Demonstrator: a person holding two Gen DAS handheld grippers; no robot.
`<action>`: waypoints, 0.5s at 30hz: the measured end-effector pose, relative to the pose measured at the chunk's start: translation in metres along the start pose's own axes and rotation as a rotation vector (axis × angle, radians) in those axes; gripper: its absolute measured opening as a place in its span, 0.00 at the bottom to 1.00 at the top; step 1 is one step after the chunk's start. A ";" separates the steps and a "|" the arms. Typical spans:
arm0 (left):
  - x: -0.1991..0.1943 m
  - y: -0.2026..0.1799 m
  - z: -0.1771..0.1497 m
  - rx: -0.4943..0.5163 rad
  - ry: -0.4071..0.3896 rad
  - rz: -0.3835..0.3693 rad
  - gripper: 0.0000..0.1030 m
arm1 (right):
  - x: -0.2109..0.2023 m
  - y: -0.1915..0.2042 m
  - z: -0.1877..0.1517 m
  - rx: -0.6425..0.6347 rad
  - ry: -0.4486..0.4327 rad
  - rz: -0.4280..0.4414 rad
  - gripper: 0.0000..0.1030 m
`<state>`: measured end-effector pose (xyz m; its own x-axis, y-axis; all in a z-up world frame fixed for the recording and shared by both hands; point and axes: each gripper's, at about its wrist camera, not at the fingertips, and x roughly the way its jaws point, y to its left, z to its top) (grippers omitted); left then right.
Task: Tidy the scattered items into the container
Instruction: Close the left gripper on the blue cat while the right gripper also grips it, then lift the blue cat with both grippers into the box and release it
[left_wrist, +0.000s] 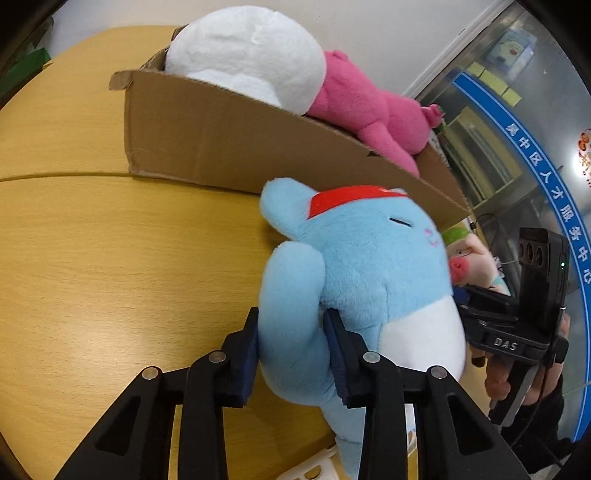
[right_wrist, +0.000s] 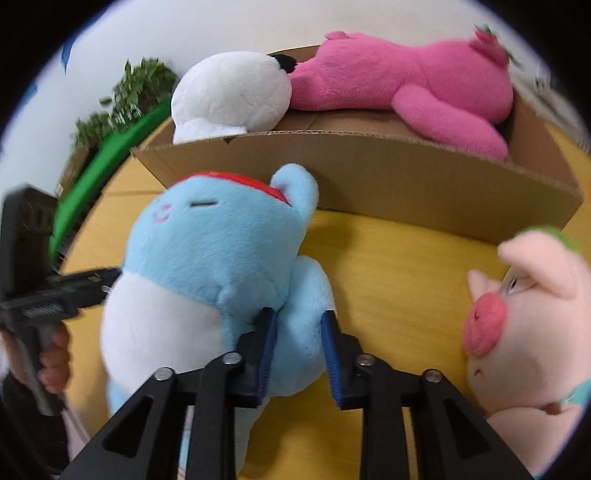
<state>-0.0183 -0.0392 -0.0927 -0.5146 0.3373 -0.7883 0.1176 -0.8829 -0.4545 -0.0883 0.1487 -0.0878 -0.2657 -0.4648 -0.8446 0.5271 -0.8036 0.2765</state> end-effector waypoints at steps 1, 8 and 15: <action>0.002 0.004 -0.001 -0.008 0.006 0.008 0.34 | 0.001 -0.002 0.002 0.000 0.006 -0.023 0.70; 0.002 -0.001 -0.002 0.031 0.003 0.040 0.29 | 0.021 0.000 0.005 0.001 0.049 0.081 0.28; -0.015 -0.018 0.007 0.103 -0.025 0.078 0.26 | -0.004 0.003 0.001 0.011 -0.055 0.126 0.22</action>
<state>-0.0187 -0.0308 -0.0701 -0.5287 0.2587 -0.8084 0.0707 -0.9357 -0.3457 -0.0865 0.1482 -0.0835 -0.2420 -0.5816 -0.7767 0.5506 -0.7414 0.3836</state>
